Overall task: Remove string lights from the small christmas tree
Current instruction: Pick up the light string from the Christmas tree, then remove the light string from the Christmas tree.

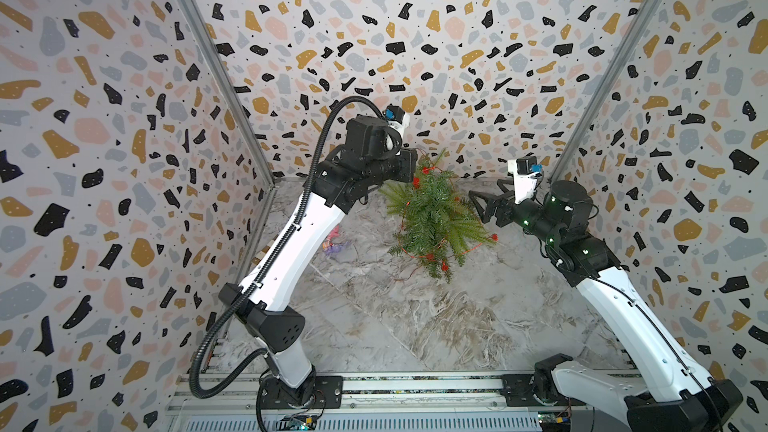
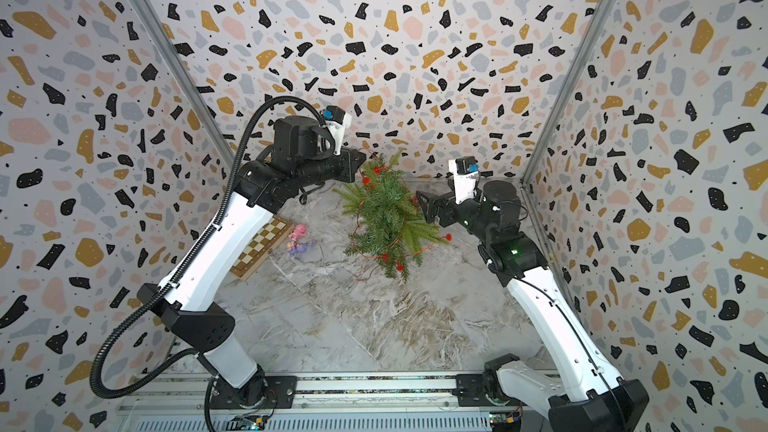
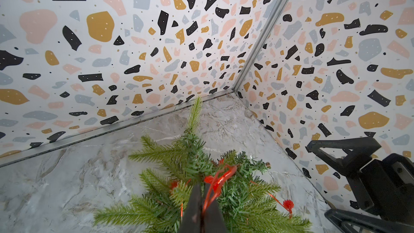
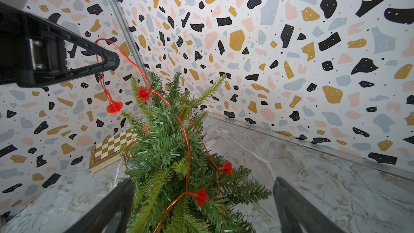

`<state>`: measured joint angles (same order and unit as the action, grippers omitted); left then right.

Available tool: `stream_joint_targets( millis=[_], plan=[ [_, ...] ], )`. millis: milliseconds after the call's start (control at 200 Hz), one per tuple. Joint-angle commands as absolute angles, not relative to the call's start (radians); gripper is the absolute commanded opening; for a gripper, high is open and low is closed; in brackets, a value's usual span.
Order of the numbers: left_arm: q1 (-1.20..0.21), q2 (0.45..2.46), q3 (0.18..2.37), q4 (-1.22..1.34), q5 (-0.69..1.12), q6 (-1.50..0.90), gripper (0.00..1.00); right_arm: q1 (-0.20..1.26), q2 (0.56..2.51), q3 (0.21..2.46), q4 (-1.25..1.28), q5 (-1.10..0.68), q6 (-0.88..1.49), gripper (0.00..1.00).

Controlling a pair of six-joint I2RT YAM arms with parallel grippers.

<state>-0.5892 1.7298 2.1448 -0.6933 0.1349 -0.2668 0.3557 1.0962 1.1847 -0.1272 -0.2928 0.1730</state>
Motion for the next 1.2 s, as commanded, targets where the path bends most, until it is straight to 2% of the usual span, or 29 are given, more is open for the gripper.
stream_joint_targets(
  millis=[0,481,746,911,1192],
  plan=[
    [-0.584,1.744,2.2,-0.706,0.142,-0.216,0.0,0.361,1.094,1.236,-0.126,-0.279,0.159,0.97],
    [-0.572,1.837,2.331,-0.649,0.115,-0.098,0.0,0.346,1.13,1.291,-0.123,-0.278,0.145,0.99],
    [-0.569,1.884,2.388,-0.631,0.139,-0.08,0.0,0.302,1.17,1.311,-0.098,-0.377,0.124,0.98],
    [-0.569,1.889,2.389,-0.597,0.163,-0.054,0.0,0.308,1.215,1.341,-0.087,-0.529,0.054,0.95],
    [-0.569,1.945,2.502,-0.584,0.16,0.0,0.0,0.319,1.311,1.426,-0.071,-0.553,0.025,0.93]
  ],
)
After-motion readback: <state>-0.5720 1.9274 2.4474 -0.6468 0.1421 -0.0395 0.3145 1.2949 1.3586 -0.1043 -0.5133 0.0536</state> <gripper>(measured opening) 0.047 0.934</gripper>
